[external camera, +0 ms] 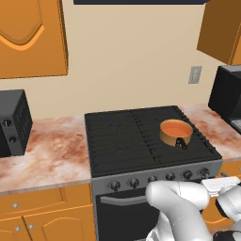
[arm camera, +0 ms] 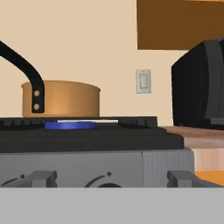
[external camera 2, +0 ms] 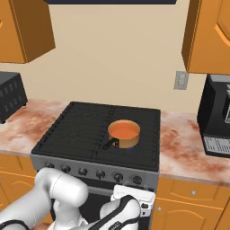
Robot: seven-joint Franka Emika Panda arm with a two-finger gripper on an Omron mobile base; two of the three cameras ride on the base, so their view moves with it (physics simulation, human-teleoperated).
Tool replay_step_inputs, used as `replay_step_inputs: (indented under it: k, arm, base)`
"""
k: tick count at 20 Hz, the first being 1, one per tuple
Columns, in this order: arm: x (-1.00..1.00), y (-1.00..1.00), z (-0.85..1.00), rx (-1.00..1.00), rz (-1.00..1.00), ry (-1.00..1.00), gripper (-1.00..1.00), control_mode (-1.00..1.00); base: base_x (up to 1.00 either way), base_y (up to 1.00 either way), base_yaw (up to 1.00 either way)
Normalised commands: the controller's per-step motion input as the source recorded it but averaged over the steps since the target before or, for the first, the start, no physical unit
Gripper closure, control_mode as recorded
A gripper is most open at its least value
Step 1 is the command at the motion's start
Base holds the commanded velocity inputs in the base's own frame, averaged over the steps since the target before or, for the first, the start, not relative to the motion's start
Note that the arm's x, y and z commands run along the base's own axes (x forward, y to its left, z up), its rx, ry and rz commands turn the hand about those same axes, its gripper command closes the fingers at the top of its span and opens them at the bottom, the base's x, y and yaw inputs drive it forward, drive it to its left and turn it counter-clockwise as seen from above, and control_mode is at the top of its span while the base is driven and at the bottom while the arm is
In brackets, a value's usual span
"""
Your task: Wait until the marinara sauce is simmered to a deep red color and then turn off the stove.
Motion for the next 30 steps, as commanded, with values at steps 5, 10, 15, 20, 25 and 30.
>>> replay_step_inputs:
  k: [5, 10, 15, 20, 25, 30]
  arm:
    - [0.00, 0.00, -0.02, -0.01, 0.00, -0.02, -1.00, -1.00]
    - [0.00, 0.00, 0.00, -0.02, 0.00, 0.00, -1.00, -1.00]
    - [0.00, 0.00, -0.01, -0.07, 0.00, 0.00, -1.00, -1.00]
    - [0.00, 0.00, 0.00, -0.12, 0.00, 0.00, -1.00, -1.00]
    - [0.00, 0.10, -0.01, -0.13, 0.00, 0.00, -1.00, -1.00]
    - [0.00, 0.16, 0.00, -0.07, 0.01, 0.00, -1.00, -1.00]
  base:
    - [0.00, 0.00, 0.00]
    - [0.00, 0.00, 0.00]
    - [0.00, 0.00, 0.00]
    - [0.00, 0.00, 0.00]
    - [0.00, 0.00, 0.00]
    - [0.00, 0.00, 0.00]
